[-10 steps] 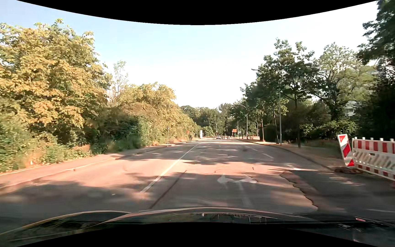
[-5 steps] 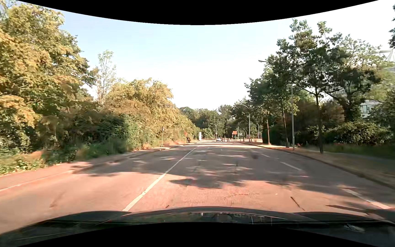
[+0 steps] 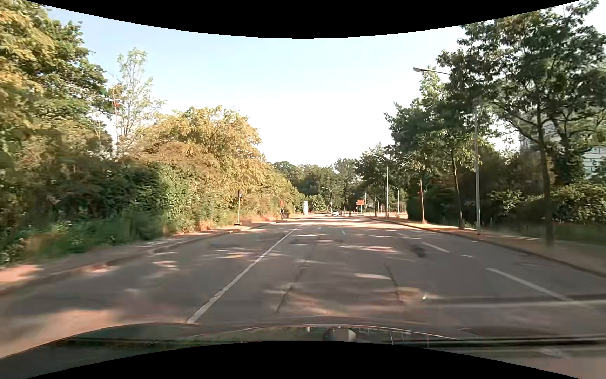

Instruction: Follow the waypoints while adhering to traffic rules and regulations

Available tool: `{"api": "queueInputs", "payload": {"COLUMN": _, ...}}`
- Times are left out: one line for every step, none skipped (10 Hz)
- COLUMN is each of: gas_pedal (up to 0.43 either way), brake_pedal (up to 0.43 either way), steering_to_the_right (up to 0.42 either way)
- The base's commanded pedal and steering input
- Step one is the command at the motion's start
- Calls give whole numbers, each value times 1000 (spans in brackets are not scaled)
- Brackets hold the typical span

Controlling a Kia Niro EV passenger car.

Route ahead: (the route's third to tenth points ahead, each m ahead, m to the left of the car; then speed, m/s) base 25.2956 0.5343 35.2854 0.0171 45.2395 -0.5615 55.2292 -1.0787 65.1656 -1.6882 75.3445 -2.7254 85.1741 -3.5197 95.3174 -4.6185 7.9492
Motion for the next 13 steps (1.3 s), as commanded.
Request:
{"api": "queueInputs", "payload": {"gas_pedal": 67, "brake_pedal": 0, "steering_to_the_right": 3}}
{"api": "queueInputs", "payload": {"gas_pedal": 67, "brake_pedal": 0, "steering_to_the_right": 3}}
{"api": "queueInputs", "payload": {"gas_pedal": 67, "brake_pedal": 0, "steering_to_the_right": 3}}
{"api": "queueInputs", "payload": {"gas_pedal": 67, "brake_pedal": 0, "steering_to_the_right": 3}}
{"api": "queueInputs", "payload": {"gas_pedal": 67, "brake_pedal": 0, "steering_to_the_right": 3}}
{"api": "queueInputs", "payload": {"gas_pedal": 67, "brake_pedal": 0, "steering_to_the_right": 3}}
{"api": "queueInputs", "payload": {"gas_pedal": 67, "brake_pedal": 0, "steering_to_the_right": 3}}
{"api": "queueInputs", "payload": {"gas_pedal": 67, "brake_pedal": 0, "steering_to_the_right": 3}}
{"api": "queueInputs", "payload": {"gas_pedal": 67, "brake_pedal": 0, "steering_to_the_right": 3}}
{"api": "queueInputs", "payload": {"gas_pedal": 67, "brake_pedal": 0, "steering_to_the_right": 3}}
{"api": "queueInputs", "payload": {"gas_pedal": 67, "brake_pedal": 0, "steering_to_the_right": 3}}
{"api": "queueInputs", "payload": {"gas_pedal": 67, "brake_pedal": 0, "steering_to_the_right": 3}}
{"api": "queueInputs", "payload": {"gas_pedal": 67, "brake_pedal": 0, "steering_to_the_right": 3}}
